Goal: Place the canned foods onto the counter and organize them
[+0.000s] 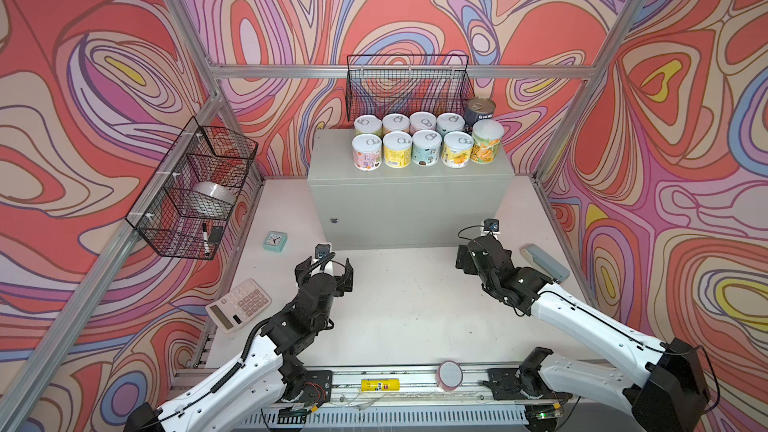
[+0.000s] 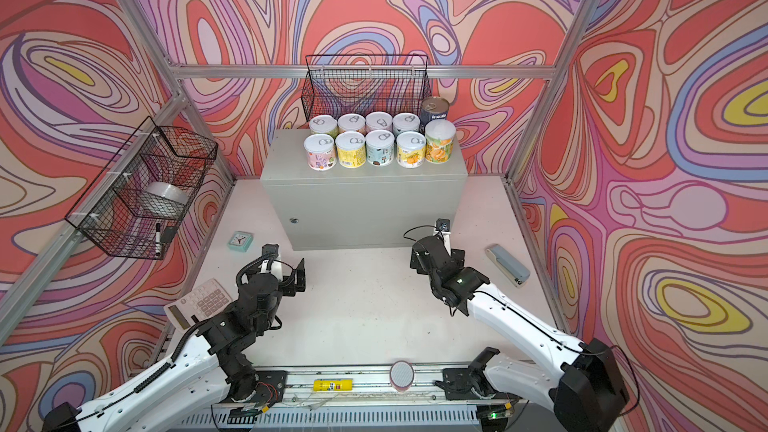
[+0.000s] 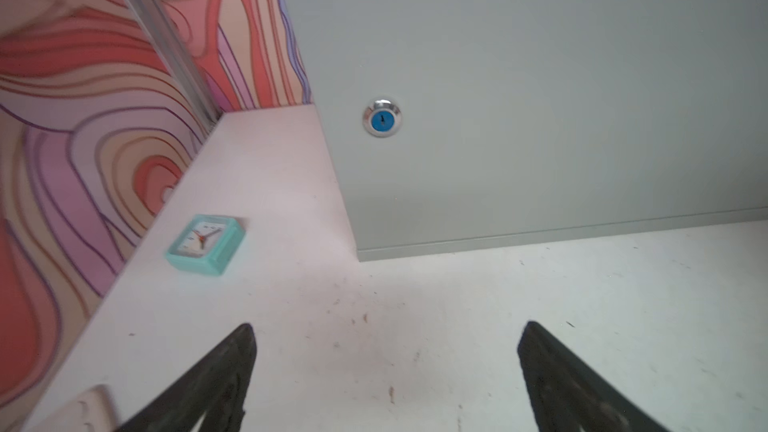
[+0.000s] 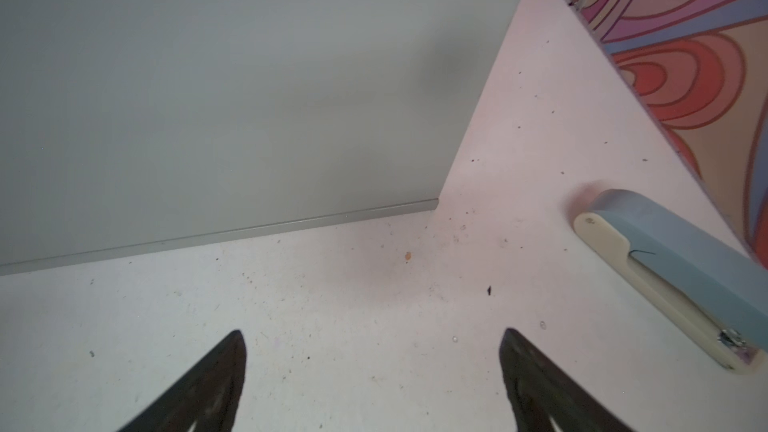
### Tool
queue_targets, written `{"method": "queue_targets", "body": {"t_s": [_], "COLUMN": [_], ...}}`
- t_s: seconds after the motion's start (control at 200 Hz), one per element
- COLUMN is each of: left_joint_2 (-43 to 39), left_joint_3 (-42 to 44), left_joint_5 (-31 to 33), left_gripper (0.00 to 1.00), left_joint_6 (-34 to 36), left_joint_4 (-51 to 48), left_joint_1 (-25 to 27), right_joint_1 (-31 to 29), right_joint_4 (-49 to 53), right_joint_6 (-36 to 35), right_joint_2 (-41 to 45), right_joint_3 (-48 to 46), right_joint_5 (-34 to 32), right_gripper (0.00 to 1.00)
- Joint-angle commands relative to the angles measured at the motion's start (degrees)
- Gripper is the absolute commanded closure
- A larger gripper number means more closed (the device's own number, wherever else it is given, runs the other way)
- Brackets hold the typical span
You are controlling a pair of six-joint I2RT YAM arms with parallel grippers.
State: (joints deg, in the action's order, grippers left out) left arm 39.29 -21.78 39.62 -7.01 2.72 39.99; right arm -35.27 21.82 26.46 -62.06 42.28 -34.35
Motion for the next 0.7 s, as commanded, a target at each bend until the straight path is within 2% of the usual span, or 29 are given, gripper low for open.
{"method": "queue_targets", "body": {"t_s": [0.0, 0.06, 0.13, 0.25, 0.3, 0.371, 0.436, 0.486, 0.531, 0.601, 0.696], "left_joint_2": [-0.38, 0.57, 2.02, 4.91, 6.19, 8.26, 9.95, 10.49, 11.38, 14.18, 21.53], "left_joint_3": [2.16, 3.73, 6.17, 12.36, 14.66, 17.63, 18.86, 18.8, 18.41, 17.46, 16.02], "left_joint_5": [13.94, 17.1, 17.39, 10.7, 9.28, 7.28, 8.7, 7.22, 2.03, -1.99, -9.35], "left_gripper": [0.0, 0.0, 0.0, 0.0, 0.0, 0.0, 0.0, 0.0, 0.0, 0.0, 0.0], "left_joint_6": [16.57, 20.57, 20.18, 14.47, 12.19, 12.28, 13.6, 13.46, 12.47, 10.9, 8.12], "left_joint_4": [16.06, 21.13, 24.08, 31.1, 33.06, 35.94, 40.49, 41.02, 40.63, 41.22, 47.26], "left_joint_1": [0.18, -0.27, -2.82, -9.91, -12.35, -15.55, -17.35, -18.21, -20.03, -22.68, -29.87], "right_joint_1": [0.31, 0.8, 2.91, 7.55, 9.6, 12.58, 15.39, 18.05, 18.98, 20.81, 22.54], "right_joint_4": [-10.01, -18.03, -28.79, -41.45, -47.84, -55.62, -62.78, -68.84, -69.1, -75.42, -81.56], "right_joint_6": [-9.46, -14.03, -19.4, -23.86, -26.37, -28.93, -29.39, -28.65, -27.92, -27.76, -30.07], "right_joint_2": [0.78, -1.58, -6.26, -15.58, -19.41, -23.19, -24.95, -26.53, -26.86, -28.72, -33.79], "right_joint_3": [-3.03, -4.66, -6.63, -8.73, -10.02, -11.86, -14.8, -16.81, -16.7, -17.56, -16.93], "right_joint_5": [-10.99, -16.51, -17.66, -16.17, -17.67, -17.96, -14.8, -11.85, -10.43, -7.22, -1.92], "right_gripper": [0.02, 0.02, 0.02, 0.01, 0.01, 0.02, 0.02, 0.01, 0.02, 0.02, 0.02]}}
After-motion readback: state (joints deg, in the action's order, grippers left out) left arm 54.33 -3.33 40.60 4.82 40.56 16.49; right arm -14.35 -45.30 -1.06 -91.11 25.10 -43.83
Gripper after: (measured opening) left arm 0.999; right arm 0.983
